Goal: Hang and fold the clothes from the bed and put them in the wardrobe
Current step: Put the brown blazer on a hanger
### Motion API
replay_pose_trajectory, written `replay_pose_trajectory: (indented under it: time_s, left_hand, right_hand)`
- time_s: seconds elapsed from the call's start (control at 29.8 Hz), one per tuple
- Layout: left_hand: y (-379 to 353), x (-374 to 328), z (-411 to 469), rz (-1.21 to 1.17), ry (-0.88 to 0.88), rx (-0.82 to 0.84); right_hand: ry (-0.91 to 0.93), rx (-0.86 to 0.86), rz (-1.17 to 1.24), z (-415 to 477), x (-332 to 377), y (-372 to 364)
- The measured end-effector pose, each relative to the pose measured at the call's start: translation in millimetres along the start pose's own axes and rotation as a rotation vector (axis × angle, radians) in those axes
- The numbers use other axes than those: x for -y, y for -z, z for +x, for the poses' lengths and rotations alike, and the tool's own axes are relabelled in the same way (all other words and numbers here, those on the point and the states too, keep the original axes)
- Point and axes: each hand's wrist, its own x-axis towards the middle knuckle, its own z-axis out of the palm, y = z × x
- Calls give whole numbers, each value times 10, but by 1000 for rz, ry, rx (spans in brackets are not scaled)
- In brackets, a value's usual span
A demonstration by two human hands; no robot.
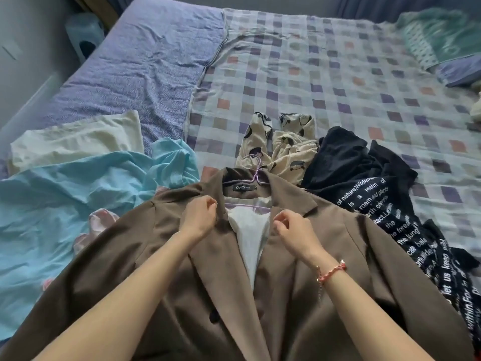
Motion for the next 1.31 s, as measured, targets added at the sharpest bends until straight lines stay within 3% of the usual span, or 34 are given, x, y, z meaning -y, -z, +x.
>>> replay_pose_trajectory:
  time_s: [0.17,0.3,0.37,0.5,0.77,0.94,1.11,1.24,1.31]
  left_hand:
    - [-238,383,898,273,-68,92]
    - [-366,681,1221,386,-180,125]
    - [-383,740,1273,447,-226,77]
    - [-257,664,1160,296,-212,28]
    - [973,-85,169,-246,-369,-12]
    - [1623,-748,-611,-40,-643,-134]
    - [2296,-1142,-1551,229,-728,-176]
    - [2933,-1464,-2377,110,-722,-37]
    - [3314,-1542,-2757,71,-690,-94]
  right_hand:
    - [116,14,-124,1177,110,-403]
    - [183,-36,-654,1772,54,-632]
    - [173,-49,-755,1896,104,-695]
    - [172,-34,-522,1728,351,-444]
    - [471,-5,110,433,1049,677]
    - [603,-13,126,-447,1487,1270]
    - [620,-26,70,-1329,1774,1943]
    - [712,-59,46,-2005,2070,2372]
    - [770,-93,66,-2365,2328,2601]
